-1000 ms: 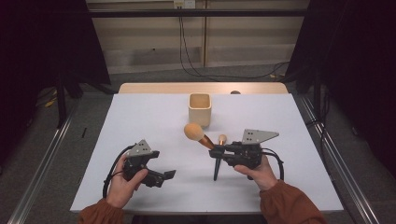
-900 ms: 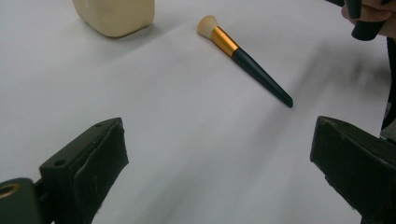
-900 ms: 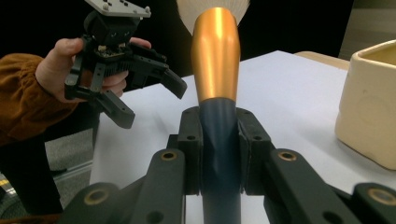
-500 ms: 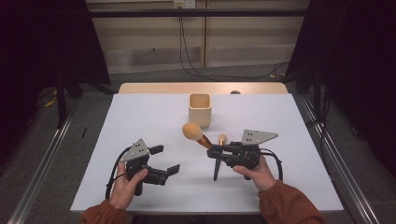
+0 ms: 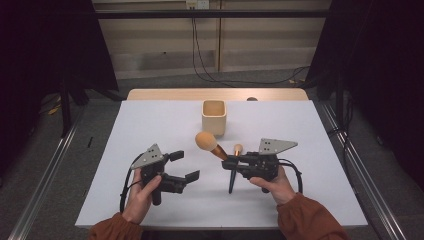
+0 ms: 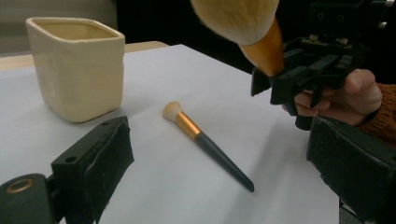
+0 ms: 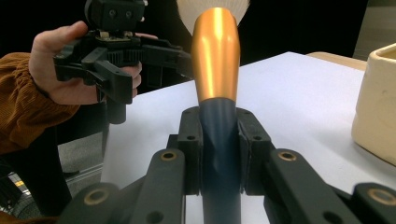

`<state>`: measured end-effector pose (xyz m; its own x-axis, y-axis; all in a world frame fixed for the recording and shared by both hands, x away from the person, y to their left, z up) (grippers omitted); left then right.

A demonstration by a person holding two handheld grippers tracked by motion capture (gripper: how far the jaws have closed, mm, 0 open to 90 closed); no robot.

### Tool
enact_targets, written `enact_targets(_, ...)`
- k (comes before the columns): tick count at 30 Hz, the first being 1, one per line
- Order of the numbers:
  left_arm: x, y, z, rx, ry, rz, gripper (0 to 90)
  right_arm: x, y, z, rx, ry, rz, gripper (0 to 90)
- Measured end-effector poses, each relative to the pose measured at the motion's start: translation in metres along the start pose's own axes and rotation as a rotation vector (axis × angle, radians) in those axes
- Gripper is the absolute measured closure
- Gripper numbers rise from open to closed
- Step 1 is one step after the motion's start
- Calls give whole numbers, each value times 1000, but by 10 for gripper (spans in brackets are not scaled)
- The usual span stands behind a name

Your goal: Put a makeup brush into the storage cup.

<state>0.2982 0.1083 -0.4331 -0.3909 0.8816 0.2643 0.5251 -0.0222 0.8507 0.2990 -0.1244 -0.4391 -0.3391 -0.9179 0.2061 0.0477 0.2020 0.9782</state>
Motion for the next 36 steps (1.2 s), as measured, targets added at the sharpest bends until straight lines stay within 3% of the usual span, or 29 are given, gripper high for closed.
enact_targets(14,-19,12,-12,-25,-68,-22,46,-3,-1,2,-2,22,0,752)
enact_targets(18,-25,12,-17,-54,-84,-14,57,-6,-2,6,3,38,9,752)
enact_targets(26,-33,15,-21,-82,-105,-38,164,-8,-1,8,6,46,4,752)
enact_targets(28,-34,15,-20,-62,-118,-41,195,-8,-1,8,8,50,2,752)
enact_targets(36,-40,15,-20,-51,-127,-48,311,-9,0,9,6,50,-9,752)
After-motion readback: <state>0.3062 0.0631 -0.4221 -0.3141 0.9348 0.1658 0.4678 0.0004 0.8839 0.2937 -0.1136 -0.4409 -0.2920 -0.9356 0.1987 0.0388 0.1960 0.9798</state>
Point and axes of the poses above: each handheld gripper's, and its own axes: x roughly backward along the jaws, y roughly out of its top, z roughly to its left, the point moved 5 cm from there along -x, roughly forward along the jaws, and after that the axes turned 14 degrees about x, right-handed, at the moved point
